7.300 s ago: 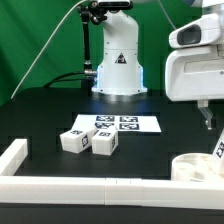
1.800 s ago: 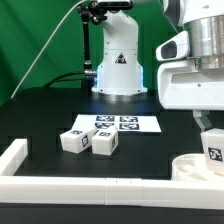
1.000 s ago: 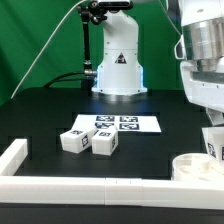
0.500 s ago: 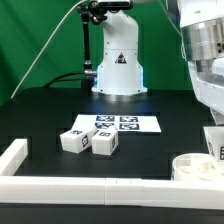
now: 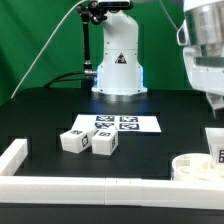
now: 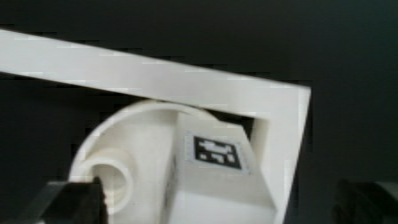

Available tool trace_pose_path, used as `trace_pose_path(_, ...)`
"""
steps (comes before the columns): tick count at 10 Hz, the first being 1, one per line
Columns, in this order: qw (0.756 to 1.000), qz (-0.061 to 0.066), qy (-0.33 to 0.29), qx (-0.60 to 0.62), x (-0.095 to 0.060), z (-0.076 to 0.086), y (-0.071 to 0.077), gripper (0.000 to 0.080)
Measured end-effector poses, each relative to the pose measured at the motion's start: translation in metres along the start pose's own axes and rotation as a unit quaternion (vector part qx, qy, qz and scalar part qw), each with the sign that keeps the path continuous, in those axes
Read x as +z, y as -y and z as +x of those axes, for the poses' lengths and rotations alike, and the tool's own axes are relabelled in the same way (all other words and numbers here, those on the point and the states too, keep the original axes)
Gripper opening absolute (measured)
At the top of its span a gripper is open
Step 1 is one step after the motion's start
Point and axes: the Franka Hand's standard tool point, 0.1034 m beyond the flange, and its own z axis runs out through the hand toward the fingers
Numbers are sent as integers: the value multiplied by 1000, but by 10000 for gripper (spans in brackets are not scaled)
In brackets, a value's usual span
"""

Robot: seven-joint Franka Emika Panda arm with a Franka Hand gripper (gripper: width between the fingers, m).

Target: Assemble stool

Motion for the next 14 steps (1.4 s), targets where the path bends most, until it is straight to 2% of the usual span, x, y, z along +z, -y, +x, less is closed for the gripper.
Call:
trace_pose_path(3, 993, -4, -1, -119, 4, 1, -2, 649)
trace_pose_path(5, 968, -12, -7, -253, 6, 3, -4, 649)
trace_pose_path(6, 943, -18, -16, -331, 5, 2, -3, 649)
trace_pose_path(7, 919, -32, -27, -392, 4, -3, -1, 649)
trace_pose_path(8, 908, -34, -30, -417, 4, -9, 1, 649)
trace_pose_path(12, 847, -35, -30, -529, 4, -6, 1, 649)
trace_pose_path(14, 761, -46, -31, -646, 5, -5, 1, 649)
